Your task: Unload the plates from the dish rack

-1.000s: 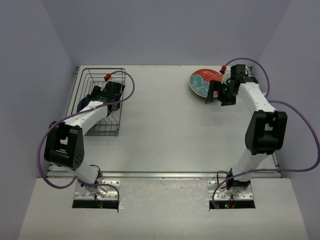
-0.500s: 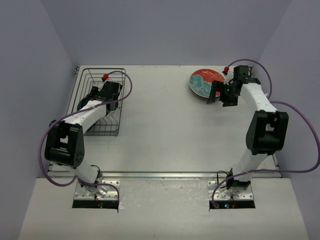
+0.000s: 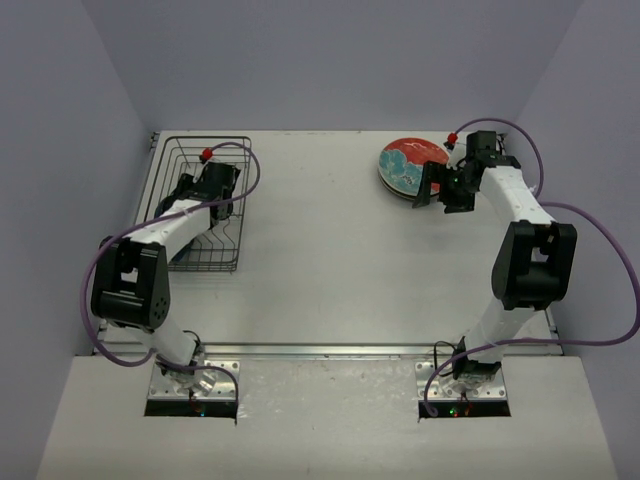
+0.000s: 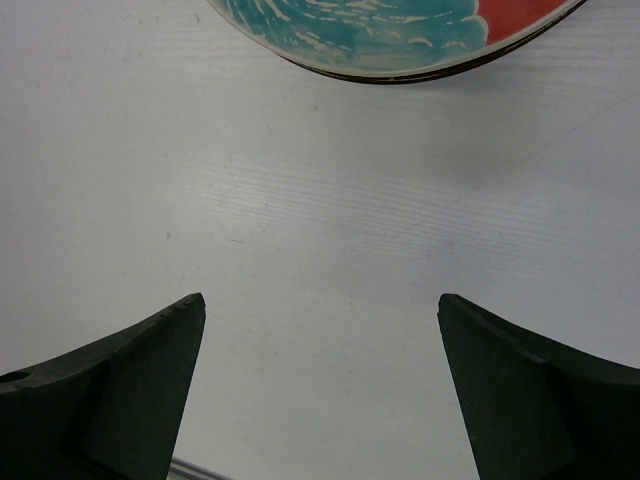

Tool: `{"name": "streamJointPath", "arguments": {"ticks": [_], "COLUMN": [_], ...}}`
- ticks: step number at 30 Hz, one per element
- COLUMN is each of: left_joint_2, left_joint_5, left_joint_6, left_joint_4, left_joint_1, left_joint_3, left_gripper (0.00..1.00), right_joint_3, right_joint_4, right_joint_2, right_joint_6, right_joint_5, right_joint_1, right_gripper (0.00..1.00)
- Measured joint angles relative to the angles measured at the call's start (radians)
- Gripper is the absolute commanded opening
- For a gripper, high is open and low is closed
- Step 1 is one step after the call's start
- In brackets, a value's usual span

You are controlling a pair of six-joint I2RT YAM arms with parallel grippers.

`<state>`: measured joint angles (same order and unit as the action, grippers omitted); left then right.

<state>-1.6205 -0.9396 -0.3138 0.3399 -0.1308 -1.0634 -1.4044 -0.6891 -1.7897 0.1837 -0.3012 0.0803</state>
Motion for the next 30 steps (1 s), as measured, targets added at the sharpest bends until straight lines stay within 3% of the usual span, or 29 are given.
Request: {"name": "streamJointPath", "arguments": {"ticks": [5,10,18,30], "left_joint_2": [-0.02,-0.017,-0.001,0.091], "left_joint_5": [-0.007,-0.025,-0.015,-0.166], "left_joint_6": [-0.015,-0.033,-0.07,-0.353], "left_joint_4": [-0.023,-0.037,-0.081,-0.369], "left_joint_1": [0.014,0.015,0.003,-0.141], "left_joint_3": [0.0,0.0,0.013,0.182], "left_gripper": [0.2,0.0,0.0,0.0], "right_joint_3": [0.0,0.0,0.0,0.0], "right_joint_4": [0.0,0.0,0.0,0.0], "right_joint_2": [0.0,0.0,0.0,0.0], "right_joint_6": [0.0,0.0,0.0,0.0], "right_joint_5": [0.0,-0.003,-0.022,-0.043], "right_joint_1": [0.001,0.002,0.002,0.002], "right_gripper": [0.99,0.99,0.99,0.99]}}
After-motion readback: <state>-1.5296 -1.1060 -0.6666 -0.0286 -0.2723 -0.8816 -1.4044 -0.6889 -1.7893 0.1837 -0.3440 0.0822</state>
